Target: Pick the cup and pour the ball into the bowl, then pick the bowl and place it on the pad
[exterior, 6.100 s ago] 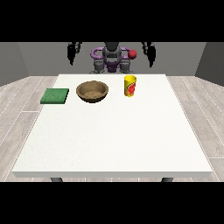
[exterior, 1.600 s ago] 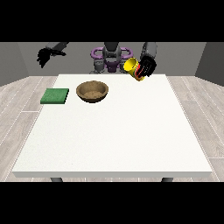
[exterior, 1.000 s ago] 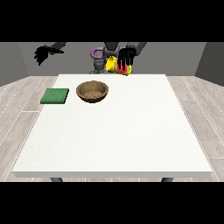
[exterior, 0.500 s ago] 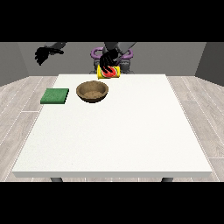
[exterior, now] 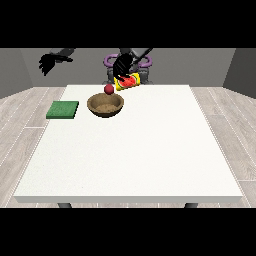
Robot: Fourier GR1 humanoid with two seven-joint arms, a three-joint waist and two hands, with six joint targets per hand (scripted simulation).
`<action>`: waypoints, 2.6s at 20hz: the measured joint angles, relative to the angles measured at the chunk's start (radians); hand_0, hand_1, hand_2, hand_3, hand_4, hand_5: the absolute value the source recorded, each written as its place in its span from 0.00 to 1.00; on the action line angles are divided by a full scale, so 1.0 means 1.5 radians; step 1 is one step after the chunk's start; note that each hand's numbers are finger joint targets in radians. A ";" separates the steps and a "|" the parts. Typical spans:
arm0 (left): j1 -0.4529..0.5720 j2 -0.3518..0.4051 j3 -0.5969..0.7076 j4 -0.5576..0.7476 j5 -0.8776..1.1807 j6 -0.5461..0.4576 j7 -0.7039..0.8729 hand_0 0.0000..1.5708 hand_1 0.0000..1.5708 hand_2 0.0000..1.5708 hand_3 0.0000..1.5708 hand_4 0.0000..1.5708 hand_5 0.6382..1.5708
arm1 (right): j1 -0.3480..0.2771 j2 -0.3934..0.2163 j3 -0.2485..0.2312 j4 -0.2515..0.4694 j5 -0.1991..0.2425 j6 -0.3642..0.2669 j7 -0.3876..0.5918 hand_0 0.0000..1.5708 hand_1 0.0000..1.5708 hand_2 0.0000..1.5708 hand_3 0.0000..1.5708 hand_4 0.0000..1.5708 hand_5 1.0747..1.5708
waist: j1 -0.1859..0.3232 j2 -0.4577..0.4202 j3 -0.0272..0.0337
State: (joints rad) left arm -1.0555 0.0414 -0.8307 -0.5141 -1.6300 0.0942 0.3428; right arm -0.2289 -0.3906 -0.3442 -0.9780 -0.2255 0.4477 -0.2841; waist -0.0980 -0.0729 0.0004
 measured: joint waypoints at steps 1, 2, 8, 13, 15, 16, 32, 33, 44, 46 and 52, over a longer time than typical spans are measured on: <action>0.006 0.010 0.004 -0.001 -0.004 0.004 -0.007 0.92 0.92 1.00 1.00 0.98 0.53 | 0.004 0.004 0.004 -0.005 -0.002 0.000 0.010 0.00 0.00 0.00 0.00 0.00 0.99 | -0.002 -0.003 -0.0001; 0.010 0.018 0.018 -0.004 0.003 0.011 -0.010 0.94 0.94 1.00 1.00 0.95 0.63 | 0.002 0.006 0.006 -0.012 -0.006 0.001 0.026 0.00 0.00 0.00 0.00 0.00 0.99 | -0.005 -0.007 -0.0002; 0.064 0.025 0.226 -0.081 0.201 0.129 0.022 0.75 0.75 0.92 0.81 0.93 0.57 | 0.027 0.009 -0.007 -0.012 -0.015 -0.009 0.033 0.00 0.00 0.00 0.00 0.07 0.99 | 0.036 -0.012 -0.0058; 0.147 -0.006 0.375 -0.165 0.408 0.230 -0.007 0.00 0.00 0.00 0.00 0.27 0.99 | 0.025 0.036 -0.001 -0.022 -0.013 -0.036 0.035 0.00 0.00 0.00 0.00 0.23 0.99 | 0.063 0.015 -0.0120; 0.183 -0.014 0.417 -0.203 0.506 0.257 -0.033 0.00 0.00 0.00 0.00 0.00 0.98 | 0.011 0.050 0.005 -0.029 -0.010 -0.049 0.035 0.00 0.00 0.00 0.00 0.19 0.99 | 0.061 0.043 -0.0141; 0.200 -0.017 0.433 -0.224 0.556 0.264 -0.053 0.00 0.00 0.00 0.00 0.00 0.98 | 0.004 0.057 0.009 -0.033 -0.008 -0.055 0.035 0.00 0.00 0.00 0.00 0.18 0.99 | 0.061 0.054 -0.0143; 0.400 0.006 0.514 -0.407 0.999 0.066 -0.410 0.00 0.00 0.00 0.00 0.00 0.99 | -0.090 0.185 0.029 0.009 0.043 -0.260 -0.017 0.00 0.00 0.00 0.00 0.16 0.99 | 0.145 0.150 -0.0013; 0.405 0.009 0.514 -0.418 1.003 0.055 -0.407 0.00 0.00 0.00 0.00 0.00 0.99 | -0.098 0.185 0.026 0.030 0.043 -0.265 -0.029 0.00 0.00 0.00 0.00 0.17 0.99 | 0.151 0.151 -0.0010; 0.448 0.045 0.545 -0.479 1.020 0.003 -0.394 0.00 0.00 0.00 0.00 0.00 0.99 | -0.148 0.171 0.029 0.194 0.046 -0.269 -0.116 0.00 0.00 0.00 0.00 0.09 0.99 | 0.143 0.148 -0.0001; 0.439 0.043 0.540 -0.502 1.018 0.000 -0.378 0.00 0.00 0.00 0.00 0.00 0.99 | -0.162 0.173 0.025 0.222 0.044 -0.272 -0.141 0.00 0.00 0.00 0.00 0.04 0.98 | 0.152 0.160 0.0000; 0.443 0.053 0.544 -0.532 1.024 -0.018 -0.375 0.00 0.00 0.00 0.00 0.22 1.00 | -0.174 0.170 0.001 0.260 0.031 -0.318 -0.149 1.00 1.00 1.00 0.30 0.50 0.84 | 0.167 0.167 -0.0111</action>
State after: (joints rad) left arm -0.3905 0.1209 -0.0140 -1.3127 -0.0937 0.0676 -0.2203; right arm -0.4905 -0.1363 -0.3429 -0.5887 -0.1787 -0.0294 -0.5078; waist 0.1529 0.1778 -0.0163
